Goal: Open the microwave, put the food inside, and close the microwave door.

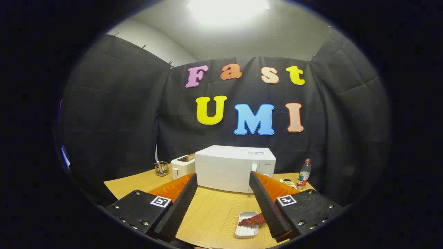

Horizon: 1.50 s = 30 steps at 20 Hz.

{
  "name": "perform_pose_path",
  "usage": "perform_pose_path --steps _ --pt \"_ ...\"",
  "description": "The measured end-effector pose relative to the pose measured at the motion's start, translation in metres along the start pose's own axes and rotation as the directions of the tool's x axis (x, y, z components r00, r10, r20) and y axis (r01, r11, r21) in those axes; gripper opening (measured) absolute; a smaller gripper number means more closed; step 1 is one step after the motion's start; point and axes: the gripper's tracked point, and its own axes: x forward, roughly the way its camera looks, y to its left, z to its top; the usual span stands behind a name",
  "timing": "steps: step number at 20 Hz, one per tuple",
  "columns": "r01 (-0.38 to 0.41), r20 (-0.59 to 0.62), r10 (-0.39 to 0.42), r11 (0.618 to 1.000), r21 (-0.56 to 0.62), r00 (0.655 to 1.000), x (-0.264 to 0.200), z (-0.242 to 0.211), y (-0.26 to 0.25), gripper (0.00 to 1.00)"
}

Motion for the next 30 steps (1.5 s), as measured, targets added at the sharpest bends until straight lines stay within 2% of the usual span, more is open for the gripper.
perform_pose_path --steps 20,30 --pt "0.011 0.031 -0.011 1.0 0.016 0.999 0.006 0.002 -0.007 0.96" --pt "0.058 0.041 -0.06 0.998 0.033 0.997 0.059 -0.003 -0.035 0.95"
